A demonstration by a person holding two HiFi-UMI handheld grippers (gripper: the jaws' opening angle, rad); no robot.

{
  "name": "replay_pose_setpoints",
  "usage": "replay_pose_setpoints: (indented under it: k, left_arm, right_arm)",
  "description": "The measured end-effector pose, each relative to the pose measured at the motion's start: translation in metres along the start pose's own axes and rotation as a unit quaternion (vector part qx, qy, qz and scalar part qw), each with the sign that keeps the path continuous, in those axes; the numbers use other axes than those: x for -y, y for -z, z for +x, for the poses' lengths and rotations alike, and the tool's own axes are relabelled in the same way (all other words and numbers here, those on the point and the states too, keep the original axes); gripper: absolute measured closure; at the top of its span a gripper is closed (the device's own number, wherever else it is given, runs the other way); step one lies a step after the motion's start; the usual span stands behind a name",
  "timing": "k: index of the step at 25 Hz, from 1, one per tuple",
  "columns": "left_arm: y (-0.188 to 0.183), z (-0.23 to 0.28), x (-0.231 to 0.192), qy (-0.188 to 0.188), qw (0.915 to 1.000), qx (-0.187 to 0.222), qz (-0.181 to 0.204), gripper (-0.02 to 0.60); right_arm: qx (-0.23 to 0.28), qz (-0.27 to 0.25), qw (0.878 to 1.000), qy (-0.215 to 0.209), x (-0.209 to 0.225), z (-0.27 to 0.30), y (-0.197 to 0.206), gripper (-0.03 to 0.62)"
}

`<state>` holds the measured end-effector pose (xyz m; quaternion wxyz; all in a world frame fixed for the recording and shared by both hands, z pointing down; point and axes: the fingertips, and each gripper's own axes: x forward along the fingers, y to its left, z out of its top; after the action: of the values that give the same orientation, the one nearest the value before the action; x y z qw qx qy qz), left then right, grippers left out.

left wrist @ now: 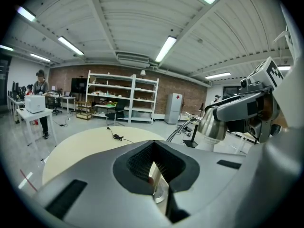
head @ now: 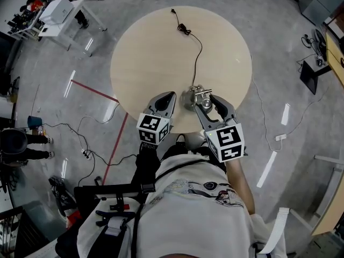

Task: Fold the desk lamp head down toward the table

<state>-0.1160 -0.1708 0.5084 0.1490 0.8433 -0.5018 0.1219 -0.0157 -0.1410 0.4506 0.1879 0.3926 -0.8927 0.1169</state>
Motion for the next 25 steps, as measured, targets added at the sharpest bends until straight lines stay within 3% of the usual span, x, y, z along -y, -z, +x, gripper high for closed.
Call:
replay_pose_setpoints:
  k: [25]
  left_arm:
    - [0.003,0.0,-0.001,-0.004,1.0,-0.007,-0.001,0.581]
  right_arm:
    - [-0.028,-0.017,0.999,-0.001,-0.016,-0.01,0.031,0.378]
